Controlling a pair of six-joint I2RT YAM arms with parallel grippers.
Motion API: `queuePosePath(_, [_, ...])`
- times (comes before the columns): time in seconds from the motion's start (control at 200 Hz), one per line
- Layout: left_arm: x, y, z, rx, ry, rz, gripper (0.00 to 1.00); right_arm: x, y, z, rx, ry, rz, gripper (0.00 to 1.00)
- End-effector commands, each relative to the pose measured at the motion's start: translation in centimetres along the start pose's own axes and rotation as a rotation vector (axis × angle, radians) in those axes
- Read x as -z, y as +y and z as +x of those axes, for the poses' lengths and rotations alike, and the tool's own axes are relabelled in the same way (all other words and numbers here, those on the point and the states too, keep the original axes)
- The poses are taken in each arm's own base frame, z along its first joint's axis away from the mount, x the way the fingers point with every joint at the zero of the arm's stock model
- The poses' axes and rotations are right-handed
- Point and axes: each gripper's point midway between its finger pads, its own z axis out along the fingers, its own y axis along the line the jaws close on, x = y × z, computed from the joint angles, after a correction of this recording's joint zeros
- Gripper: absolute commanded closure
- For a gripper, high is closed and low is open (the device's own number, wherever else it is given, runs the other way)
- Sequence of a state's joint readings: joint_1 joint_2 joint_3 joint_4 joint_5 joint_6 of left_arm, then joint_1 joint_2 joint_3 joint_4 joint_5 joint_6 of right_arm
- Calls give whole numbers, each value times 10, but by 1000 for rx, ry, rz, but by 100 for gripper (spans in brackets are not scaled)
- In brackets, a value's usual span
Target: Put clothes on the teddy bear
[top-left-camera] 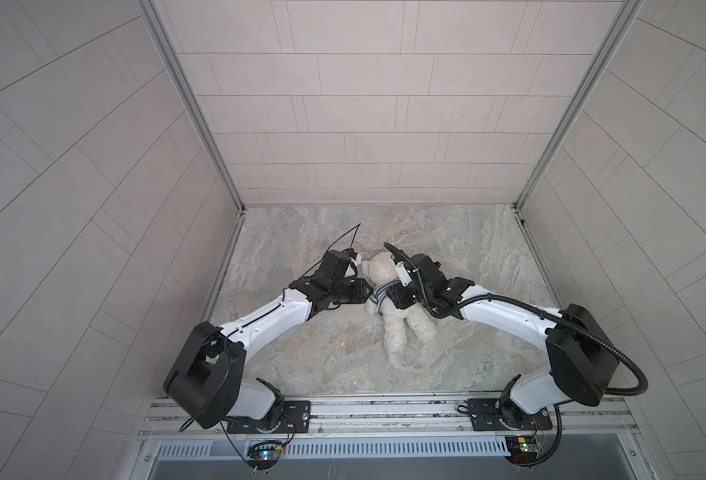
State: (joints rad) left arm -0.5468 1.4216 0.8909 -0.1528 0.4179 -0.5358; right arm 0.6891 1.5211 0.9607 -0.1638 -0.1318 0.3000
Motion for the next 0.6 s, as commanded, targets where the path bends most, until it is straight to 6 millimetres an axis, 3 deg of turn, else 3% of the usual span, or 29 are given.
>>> queuePosePath(0.0, [0, -12, -18, -30, -8, 39, 70, -2, 3, 2, 33, 19, -5, 63])
queuePosePath(0.3, [-13, -15, -31, -4, -4, 67, 70, 9, 9, 9, 95, 17, -16, 100])
queuePosePath(0.41, [-17, -17, -33, -5, 2, 79, 67, 17, 25, 18, 172, -5, -53, 100])
queuePosePath(0.596, [-25, -16, -40, -28, 13, 56, 47, 26, 38, 37, 209, -40, -95, 100])
